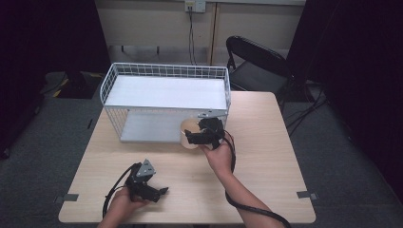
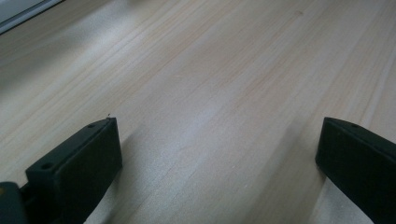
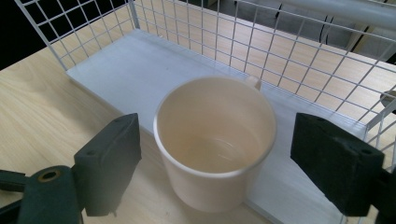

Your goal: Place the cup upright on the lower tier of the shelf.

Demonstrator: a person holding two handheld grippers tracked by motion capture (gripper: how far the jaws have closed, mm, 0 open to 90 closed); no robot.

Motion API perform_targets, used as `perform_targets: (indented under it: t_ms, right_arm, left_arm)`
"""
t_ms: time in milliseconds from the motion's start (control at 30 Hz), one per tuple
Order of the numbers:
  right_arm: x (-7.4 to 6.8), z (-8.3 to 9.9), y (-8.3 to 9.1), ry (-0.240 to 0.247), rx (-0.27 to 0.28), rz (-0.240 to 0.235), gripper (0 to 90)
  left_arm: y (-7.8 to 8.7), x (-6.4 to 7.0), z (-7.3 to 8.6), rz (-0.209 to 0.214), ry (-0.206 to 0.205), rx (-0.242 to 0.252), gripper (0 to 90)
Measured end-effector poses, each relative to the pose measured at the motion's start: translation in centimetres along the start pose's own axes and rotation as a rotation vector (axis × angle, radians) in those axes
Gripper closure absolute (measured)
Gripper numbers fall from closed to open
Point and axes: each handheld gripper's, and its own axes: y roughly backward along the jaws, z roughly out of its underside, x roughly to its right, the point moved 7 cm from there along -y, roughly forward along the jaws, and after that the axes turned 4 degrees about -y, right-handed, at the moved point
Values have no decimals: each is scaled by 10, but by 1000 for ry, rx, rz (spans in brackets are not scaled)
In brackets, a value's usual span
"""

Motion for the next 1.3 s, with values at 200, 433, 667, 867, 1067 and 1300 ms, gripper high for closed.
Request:
perform_targets:
  t_ms: [200,433,667,867,1067,1300]
  right_arm:
    - [2,9,1,2,-8,-6,145]
    - [5,16,0,-4,-16,-2,143]
    - [3,24,-7,6,-34,3,143]
    - [6,28,-15,-4,-46,18,152]
    - [5,28,-22,-3,-41,19,199]
    - [4,27,-25,-7,-30,33,299]
  left_arm:
    - [0,0,0,0,0,1,0]
    - [0,0,0,-1,0,0,0]
    - [0,0,0,0,0,0,0]
    - [0,0,0,0,0,0,0]
    - [0,0,0,0,0,0,0]
    - [0,0,0,-1,-1,0,0]
